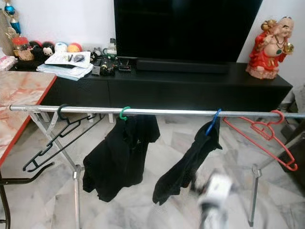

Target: Hang hanger

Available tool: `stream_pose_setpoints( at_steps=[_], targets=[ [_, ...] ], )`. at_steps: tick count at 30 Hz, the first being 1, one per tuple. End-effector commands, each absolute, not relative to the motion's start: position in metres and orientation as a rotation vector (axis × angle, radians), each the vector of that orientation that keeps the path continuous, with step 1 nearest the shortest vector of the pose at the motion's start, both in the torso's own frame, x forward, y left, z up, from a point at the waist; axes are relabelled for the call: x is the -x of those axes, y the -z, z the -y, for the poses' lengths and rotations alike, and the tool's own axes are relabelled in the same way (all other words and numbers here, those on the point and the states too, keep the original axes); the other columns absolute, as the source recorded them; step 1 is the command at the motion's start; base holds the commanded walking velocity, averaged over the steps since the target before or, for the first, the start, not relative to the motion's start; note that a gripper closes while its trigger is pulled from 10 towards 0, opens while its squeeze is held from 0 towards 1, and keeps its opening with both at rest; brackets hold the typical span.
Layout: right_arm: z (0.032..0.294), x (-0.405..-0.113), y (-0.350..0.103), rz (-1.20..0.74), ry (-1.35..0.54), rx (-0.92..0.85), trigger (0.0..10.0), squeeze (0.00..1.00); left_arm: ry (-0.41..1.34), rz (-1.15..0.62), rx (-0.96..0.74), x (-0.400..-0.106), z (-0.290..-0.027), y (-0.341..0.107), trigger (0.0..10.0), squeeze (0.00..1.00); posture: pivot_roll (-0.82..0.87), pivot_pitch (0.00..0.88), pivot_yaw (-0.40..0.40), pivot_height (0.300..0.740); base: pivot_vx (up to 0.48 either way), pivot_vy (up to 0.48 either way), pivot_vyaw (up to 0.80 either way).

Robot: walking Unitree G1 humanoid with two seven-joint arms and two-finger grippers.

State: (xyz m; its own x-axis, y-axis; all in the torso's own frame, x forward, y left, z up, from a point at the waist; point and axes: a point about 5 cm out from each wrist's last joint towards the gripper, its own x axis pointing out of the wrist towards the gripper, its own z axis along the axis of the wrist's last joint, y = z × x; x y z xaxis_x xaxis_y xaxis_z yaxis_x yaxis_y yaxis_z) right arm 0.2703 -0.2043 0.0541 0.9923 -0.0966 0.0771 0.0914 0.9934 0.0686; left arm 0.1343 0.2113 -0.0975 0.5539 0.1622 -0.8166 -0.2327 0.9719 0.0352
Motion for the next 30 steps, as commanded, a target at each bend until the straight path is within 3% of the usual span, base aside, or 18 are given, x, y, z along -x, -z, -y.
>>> stream_pose_setpoints(
  at_steps=[1, 9, 17, 18, 21, 24, 30],
  targets=[
    [0.199, -0.26, -0.038, 0.008, 0.072, -0.067, 10.0, 0.0, -0.227, -0.999, 0.101, -0.122, -0.203, 0.103, 10.0, 0.0, 0.18, 0.0, -0.124, 0.74, 0.0, 0.0, 0.0],
    [0.201, -0.245, -0.054, 0.018, 0.104, -0.059, 10.0, 0.0, -0.233, -1.018, 0.088, -0.114, -0.207, 0.105, 10.0, 0.0, 0.13, 0.0, -0.086, 0.74, 0.0, 0.0, 0.0],
    [0.196, -0.228, 0.013, -0.296, 0.113, -0.23, 10.0, 0.0, -0.219, -1.0, 0.086, -0.118, -0.207, 0.103, 10.0, 0.0, 0.13, 0.0, -0.084, 0.74, 0.0, 0.0, 0.0],
    [0.197, -0.217, 0.034, -0.427, 0.129, -0.236, 10.0, 0.0, -0.218, -0.999, 0.086, -0.119, -0.207, 0.103, 10.0, 0.0, 0.14, 0.0, -0.085, 0.74, 0.0, 0.0, 0.0],
    [0.197, -0.206, 0.05, -0.539, 0.14, -0.234, 10.0, 0.0, -0.218, -0.998, 0.086, -0.12, -0.207, 0.103, 10.0, 0.0, 0.14, 0.0, -0.088, 0.74, 0.0, 0.0, 0.0],
    [0.205, -0.155, 0.088, -0.886, 0.197, -0.151, 10.0, 0.0, -0.228, -0.992, 0.091, -0.123, -0.208, 0.102, 10.0, 0.0, 0.15, 0.0, -0.087, 0.74, 0.0, 0.0, 0.0],
    [0.212, -0.149, 0.09, -0.891, 0.216, -0.195, 10.0, 0.0, -0.24, -0.987, 0.095, -0.125, -0.209, 0.101, 10.0, 0.0, 0.15, 0.0, -0.088, 0.74, 0.0, 0.0, 0.0]
  ],
)
